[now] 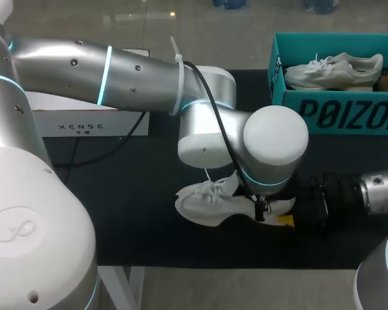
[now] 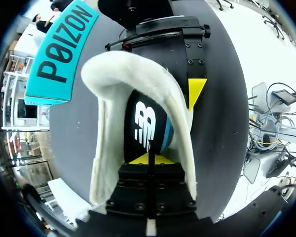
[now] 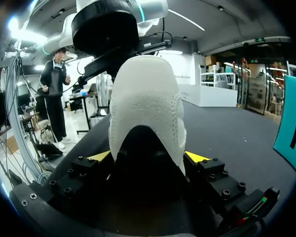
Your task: Take the shoe out of the shoebox, open the shoe tongue, remove and reinsert the insole, then place the shoe into the shoebox
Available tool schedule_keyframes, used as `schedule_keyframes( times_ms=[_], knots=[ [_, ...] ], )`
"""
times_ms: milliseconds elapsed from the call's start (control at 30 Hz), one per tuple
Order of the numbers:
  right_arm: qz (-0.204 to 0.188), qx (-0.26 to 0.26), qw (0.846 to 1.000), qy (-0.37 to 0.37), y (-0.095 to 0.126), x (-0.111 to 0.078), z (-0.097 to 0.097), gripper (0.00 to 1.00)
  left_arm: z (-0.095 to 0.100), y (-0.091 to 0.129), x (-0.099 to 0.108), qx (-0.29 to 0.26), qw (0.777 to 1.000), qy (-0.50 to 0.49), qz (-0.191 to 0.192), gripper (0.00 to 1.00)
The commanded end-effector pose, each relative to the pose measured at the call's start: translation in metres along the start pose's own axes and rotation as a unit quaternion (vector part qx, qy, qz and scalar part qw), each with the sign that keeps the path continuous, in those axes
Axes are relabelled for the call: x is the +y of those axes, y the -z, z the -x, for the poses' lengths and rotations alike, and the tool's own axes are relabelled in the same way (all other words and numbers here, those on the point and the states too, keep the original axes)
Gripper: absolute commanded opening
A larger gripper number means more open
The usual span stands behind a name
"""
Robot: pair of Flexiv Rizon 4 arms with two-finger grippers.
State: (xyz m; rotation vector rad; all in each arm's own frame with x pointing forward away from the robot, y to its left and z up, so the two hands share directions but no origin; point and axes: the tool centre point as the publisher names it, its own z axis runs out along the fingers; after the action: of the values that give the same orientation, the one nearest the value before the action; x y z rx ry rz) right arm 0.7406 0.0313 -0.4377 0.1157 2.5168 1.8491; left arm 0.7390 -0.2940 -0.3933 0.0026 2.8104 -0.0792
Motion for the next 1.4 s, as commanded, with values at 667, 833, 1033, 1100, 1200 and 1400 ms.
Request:
schedule_keyframes(
  times_ms=[667,833,1033,1100,1200,1400],
  knots=[
    [-0.002,0.000,1.000,0.000,-0.003,-0.003,-0.003,0.00,0.005,0.051,0.009,0.010,1.000,0.004,-0.014,0.00],
    [-0.002,0.000,1.000,0.000,-0.003,-0.003,-0.003,0.00,0.001,0.042,0.003,0.053,0.999,-0.007,-0.003,0.00],
    [-0.002,0.000,1.000,0.000,-0.003,-0.003,-0.003,0.00,-0.003,0.032,-0.002,0.087,0.995,-0.035,0.024,0.00],
    [-0.002,0.000,1.000,0.000,-0.003,-0.003,-0.003,0.00,-0.006,0.030,-0.003,0.088,0.995,-0.045,0.029,0.00],
    [-0.002,0.000,1.000,0.000,-0.003,-0.003,-0.003,0.00,-0.008,0.029,-0.003,0.098,0.993,-0.056,0.033,0.00],
    [-0.002,0.000,1.000,0.000,-0.003,-0.003,-0.003,0.00,-0.009,0.029,-0.002,0.101,0.993,-0.059,0.031,0.21]
  ],
)
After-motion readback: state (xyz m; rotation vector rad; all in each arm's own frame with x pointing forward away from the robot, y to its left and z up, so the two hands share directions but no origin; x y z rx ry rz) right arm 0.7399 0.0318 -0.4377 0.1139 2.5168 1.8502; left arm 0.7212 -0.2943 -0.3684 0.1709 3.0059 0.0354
